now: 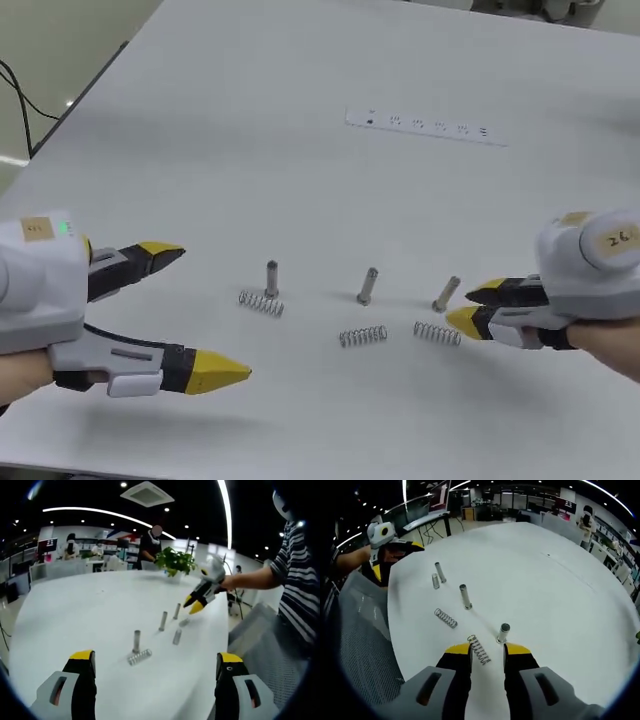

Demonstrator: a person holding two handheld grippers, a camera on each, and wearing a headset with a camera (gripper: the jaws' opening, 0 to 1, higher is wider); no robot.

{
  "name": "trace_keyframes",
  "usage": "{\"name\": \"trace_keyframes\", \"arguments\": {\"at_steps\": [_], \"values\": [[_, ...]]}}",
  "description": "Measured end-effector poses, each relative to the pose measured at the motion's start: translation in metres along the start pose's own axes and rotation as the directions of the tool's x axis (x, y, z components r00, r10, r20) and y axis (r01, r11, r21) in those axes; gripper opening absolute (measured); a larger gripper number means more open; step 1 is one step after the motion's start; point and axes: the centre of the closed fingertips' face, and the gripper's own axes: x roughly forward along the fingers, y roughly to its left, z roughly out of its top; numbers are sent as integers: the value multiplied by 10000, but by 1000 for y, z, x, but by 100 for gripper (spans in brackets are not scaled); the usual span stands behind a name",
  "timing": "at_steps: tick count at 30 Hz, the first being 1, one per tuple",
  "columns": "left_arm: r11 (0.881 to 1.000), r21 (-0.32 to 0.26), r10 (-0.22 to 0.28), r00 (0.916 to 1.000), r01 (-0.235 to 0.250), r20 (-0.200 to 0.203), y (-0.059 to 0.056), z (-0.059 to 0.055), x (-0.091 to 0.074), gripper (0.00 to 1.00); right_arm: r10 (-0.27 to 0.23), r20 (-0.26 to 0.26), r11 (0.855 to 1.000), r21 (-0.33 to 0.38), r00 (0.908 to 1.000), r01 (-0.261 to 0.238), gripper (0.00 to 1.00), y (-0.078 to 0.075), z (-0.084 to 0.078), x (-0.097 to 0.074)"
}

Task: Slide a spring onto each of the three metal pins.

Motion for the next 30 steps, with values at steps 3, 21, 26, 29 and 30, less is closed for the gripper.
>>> {"name": "trace_keyframes", "arguments": {"at_steps": [3,21,26,29,30], "values": [[10000,-25,48,10000,-48,2,2,-1,-1,98,152,-218,9986,-504,9996,-163,23,2,-3,2],[9999,-51,100,9999,-100,33,2,0,-3,98,485,-1381,9250,-3676,9892,-966,17,11,-24,21],[10000,-78,51,10000,-51,-20,0,-3,-3,98,557,-1522,9100,-3990,9868,-1130,14,12,-28,23],[10000,-78,33,10000,-33,-45,0,-4,-3,98,589,-1671,9079,-4009,9842,-1224,13,12,-30,26],[10000,-66,31,10000,-31,-50,-1,-4,-2,98,564,-1674,9060,-4057,9843,-1209,12,11,-31,27]]}}
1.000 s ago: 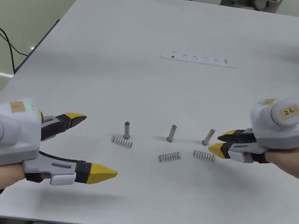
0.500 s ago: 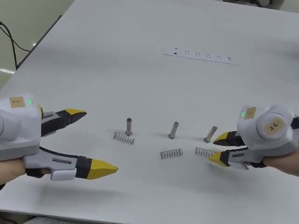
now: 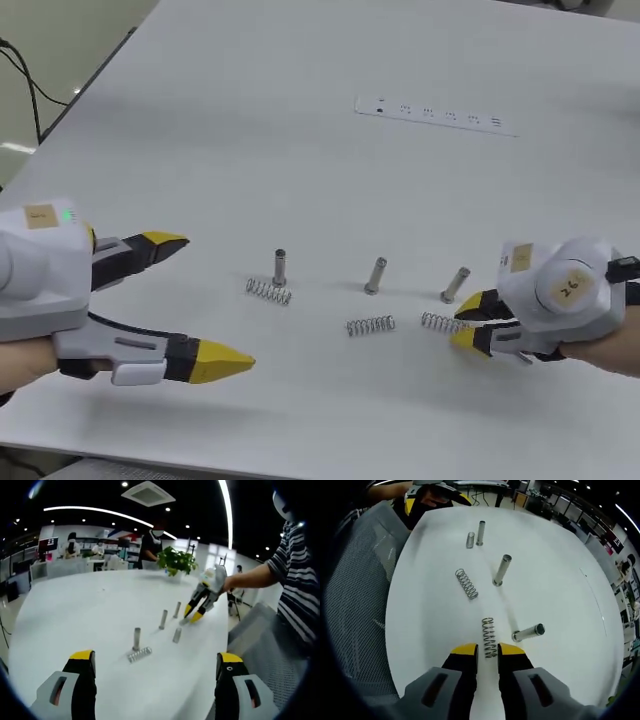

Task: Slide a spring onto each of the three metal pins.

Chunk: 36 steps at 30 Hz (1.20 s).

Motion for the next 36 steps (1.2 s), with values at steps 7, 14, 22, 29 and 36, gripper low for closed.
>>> {"name": "trace_keyframes", "arguments": {"at_steps": [7,14,22,29,36], "values": [[10000,4,-31,10000,31,-17,-1,0,0,98,69,-73,9994,333,9999,-67,8,-4,-6,4],[10000,7,-57,10000,57,-12,-2,0,1,98,118,-37,9995,-296,9999,-119,8,0,-2,1],[9992,112,-380,9993,380,-3,-11,2,2,95,171,149,9991,-378,9997,-165,7,3,5,-12],[9957,251,-888,9959,892,-170,-26,2,8,91,288,474,9972,-710,9985,-254,7,14,21,-23],[9895,323,-1395,9895,1407,-379,-36,0,17,87,601,833,9928,-1089,9947,-509,7,31,43,-31]]}}
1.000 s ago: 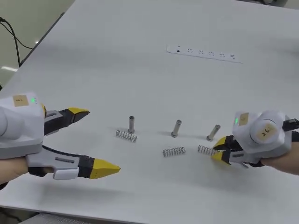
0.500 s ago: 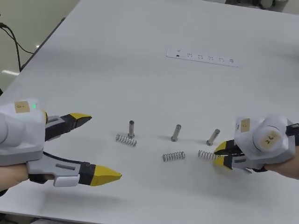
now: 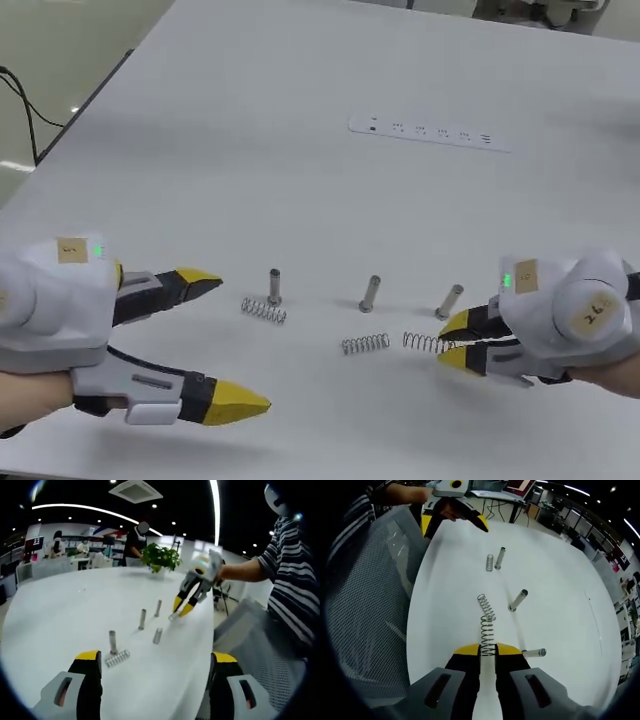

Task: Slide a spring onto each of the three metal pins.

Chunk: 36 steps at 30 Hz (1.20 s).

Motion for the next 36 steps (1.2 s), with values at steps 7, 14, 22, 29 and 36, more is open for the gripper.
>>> {"name": "trace_keyframes", "arguments": {"at_steps": [7,14,22,29,36], "values": [[9964,349,-765,9964,778,-374,-17,-1,15,79,168,225,9998,-88,9996,-166,7,8,17,0],[9909,543,-1209,9917,1232,-436,-24,4,35,69,320,351,9991,-300,9989,-310,7,17,28,0],[9812,459,-1859,9818,1875,-379,-31,10,61,54,463,518,9987,-250,9976,-450,7,23,37,-1],[9621,662,-2633,9643,2647,-290,-40,22,70,39,509,681,9986,-172,9964,-499,7,27,43,-1],[9461,1205,-2991,9537,3005,-297,-42,28,75,26,472,897,9989,-101,9949,-464,7,26,50,-4]]}}
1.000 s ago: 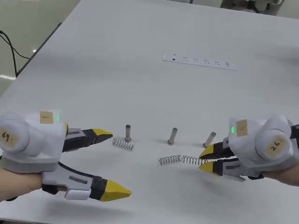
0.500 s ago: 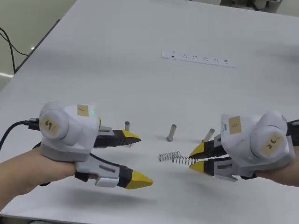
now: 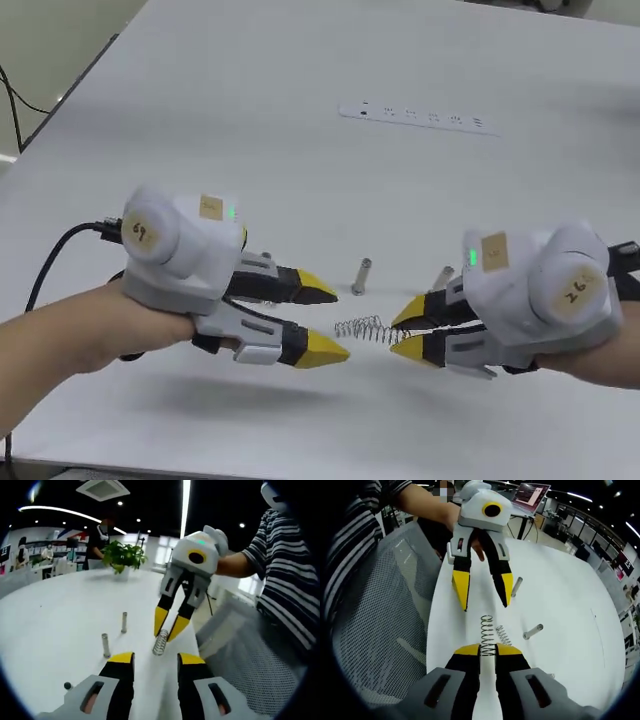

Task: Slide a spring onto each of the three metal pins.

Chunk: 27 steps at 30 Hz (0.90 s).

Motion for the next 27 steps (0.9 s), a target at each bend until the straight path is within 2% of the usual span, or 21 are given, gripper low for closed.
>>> {"name": "trace_keyframes", "arguments": {"at_steps": [3,5,14,18,27], "values": [[9992,311,-252,9995,258,-194,-4,-1,3,23,23,49,10000,-44,10000,-23,7,1,2,0],[9988,416,-253,9993,265,-281,-4,-2,6,22,53,80,10000,-46,10000,-52,7,1,3,0],[9976,601,-351,9994,354,-61,-8,3,18,13,26,226,9999,-162,9997,-23,7,-1,11,-2],[9964,774,-337,9994,332,54,-8,6,19,4,72,162,9997,-246,9998,-68,7,0,11,-3],[9954,820,-504,9987,499,38,-11,5,19,3,82,194,9997,-243,9998,-77,7,2,11,-2]]}}
